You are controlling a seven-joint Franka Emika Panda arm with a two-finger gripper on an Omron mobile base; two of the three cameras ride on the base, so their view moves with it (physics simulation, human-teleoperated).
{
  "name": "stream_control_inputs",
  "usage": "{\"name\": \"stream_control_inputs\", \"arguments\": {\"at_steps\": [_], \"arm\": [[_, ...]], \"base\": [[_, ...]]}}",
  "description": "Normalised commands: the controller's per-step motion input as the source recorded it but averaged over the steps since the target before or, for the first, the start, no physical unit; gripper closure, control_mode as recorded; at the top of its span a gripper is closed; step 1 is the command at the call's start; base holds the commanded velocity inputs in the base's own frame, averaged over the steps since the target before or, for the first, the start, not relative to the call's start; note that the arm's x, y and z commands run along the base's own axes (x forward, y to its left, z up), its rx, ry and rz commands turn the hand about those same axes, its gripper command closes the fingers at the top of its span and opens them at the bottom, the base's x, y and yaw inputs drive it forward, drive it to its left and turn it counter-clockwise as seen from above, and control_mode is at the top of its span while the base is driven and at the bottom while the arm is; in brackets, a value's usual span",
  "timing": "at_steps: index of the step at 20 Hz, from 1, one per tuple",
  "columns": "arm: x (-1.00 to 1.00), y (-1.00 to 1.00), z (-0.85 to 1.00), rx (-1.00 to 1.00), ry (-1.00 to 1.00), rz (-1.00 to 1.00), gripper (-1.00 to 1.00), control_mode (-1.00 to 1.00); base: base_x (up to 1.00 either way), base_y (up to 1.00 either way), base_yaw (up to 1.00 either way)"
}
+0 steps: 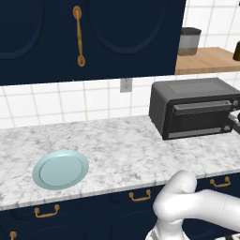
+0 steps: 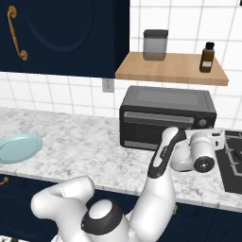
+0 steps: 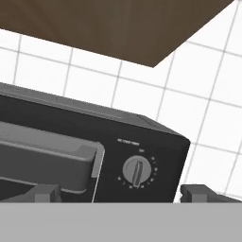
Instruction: Pick up the kebab skewer and baguette bread, and place them inside the toaster oven. Close the toaster oven door and start by setting the timer.
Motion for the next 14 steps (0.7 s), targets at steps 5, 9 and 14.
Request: {"name": "stream_control_inputs", "arguments": {"at_steps": [5,9,14], "arm": [[0.06,-0.23,0.00,0.00,-0.01,0.00,-1.00,-1.00],[0.00,-0.57,0.00,0.00,0.00,0.00,-1.00,-1.00],[0.05,-0.16,0.01,0.03,0.00,0.00,-1.00,-1.00]], "base": [[0.00,0.00,0.00],[0.00,0.00,0.00],[0.00,0.00,0.00]]}}
